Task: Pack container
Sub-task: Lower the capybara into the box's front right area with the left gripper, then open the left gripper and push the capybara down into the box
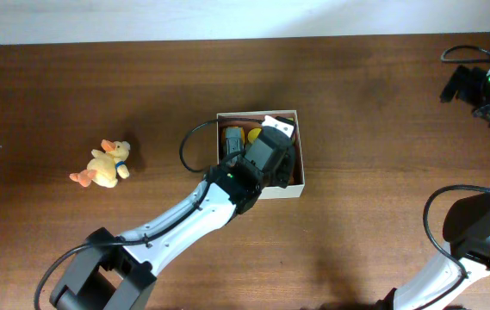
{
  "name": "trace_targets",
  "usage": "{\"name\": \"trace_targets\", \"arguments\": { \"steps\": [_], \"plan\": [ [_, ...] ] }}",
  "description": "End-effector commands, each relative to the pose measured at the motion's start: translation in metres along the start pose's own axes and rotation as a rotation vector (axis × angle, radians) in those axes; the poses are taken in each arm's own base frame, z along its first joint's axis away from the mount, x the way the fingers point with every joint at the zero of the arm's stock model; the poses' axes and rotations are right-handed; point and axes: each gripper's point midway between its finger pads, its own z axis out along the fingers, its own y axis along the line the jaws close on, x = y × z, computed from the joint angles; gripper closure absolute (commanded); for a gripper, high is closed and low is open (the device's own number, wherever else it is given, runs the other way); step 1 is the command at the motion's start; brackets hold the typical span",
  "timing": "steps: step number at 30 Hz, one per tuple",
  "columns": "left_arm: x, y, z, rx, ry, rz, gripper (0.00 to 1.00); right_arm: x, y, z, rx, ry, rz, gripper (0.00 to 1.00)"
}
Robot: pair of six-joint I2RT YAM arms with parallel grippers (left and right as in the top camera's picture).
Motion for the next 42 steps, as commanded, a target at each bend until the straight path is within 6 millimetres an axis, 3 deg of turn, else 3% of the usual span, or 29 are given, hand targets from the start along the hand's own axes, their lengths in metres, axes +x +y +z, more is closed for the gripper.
{"name": "trace_targets", "arguments": {
  "steps": [1,4,16,24,31,42],
  "plan": [
    [-0.027,-0.016,-0.009,0.075,-0.052,-0.015,0.98,-0.001,0.003,-0.004,-0.009,-0.011,-0.010,0.01],
    [-0.032,-0.023,-0.015,0.150,-0.048,-0.044,0.98,-0.001,0.003,-0.004,-0.009,-0.011,-0.010,0.01],
    [-0.059,-0.016,-0.049,0.434,-0.038,-0.201,0.98,-0.001,0.003,-0.004,-0.009,-0.011,-0.010,0.01],
    [-0.078,-0.040,-0.085,0.739,-0.075,-0.150,0.98,-0.001,0.003,-0.004,-0.009,-0.011,-0.010,0.01],
    [-0.077,-0.055,-0.103,0.879,-0.062,-0.109,0.98,-0.001,0.003,-0.004,-0.009,-0.011,-0.010,0.01],
    [-0.078,-0.040,-0.115,0.951,-0.049,-0.121,0.98,-0.001,0.003,-0.004,-0.009,-0.011,-0.010,0.01]
  ]
}}
